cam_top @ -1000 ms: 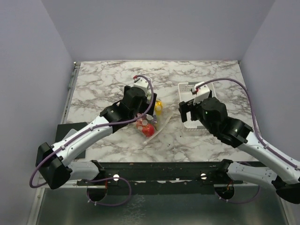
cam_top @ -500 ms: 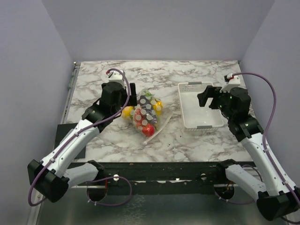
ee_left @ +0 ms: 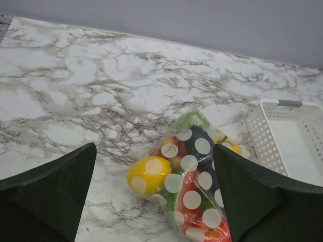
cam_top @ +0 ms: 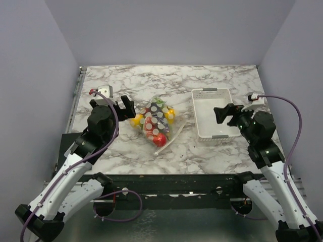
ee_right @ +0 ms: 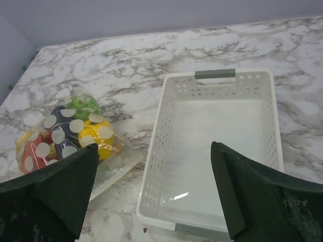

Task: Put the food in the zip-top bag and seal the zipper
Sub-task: Reset both arms

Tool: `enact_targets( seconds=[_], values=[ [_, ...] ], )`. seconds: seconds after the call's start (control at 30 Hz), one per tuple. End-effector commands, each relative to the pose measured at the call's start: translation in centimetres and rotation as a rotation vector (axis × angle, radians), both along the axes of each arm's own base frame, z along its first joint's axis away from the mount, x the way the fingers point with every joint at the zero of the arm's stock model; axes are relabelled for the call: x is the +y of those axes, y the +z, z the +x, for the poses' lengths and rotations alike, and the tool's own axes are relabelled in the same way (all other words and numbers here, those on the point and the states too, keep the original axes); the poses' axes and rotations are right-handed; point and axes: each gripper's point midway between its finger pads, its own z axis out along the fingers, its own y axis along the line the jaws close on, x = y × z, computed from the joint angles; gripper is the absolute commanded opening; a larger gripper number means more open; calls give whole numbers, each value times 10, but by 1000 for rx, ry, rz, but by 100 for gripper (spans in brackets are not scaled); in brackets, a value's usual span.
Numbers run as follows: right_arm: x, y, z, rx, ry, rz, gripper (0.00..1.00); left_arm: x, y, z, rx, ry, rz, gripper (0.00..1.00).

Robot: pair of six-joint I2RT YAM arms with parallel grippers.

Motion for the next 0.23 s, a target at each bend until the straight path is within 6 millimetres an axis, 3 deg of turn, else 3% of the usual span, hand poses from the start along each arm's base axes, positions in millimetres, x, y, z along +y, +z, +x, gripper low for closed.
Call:
enact_targets(
  seconds=[0.0, 0.2],
  values=[
    [2, 20, -1, -91, 23, 6, 98, 8, 12, -2, -63, 21, -6, 99],
    [3, 19, -2, -91, 29, 10, 99, -2, 4, 0, -38, -33, 25, 99]
  ],
)
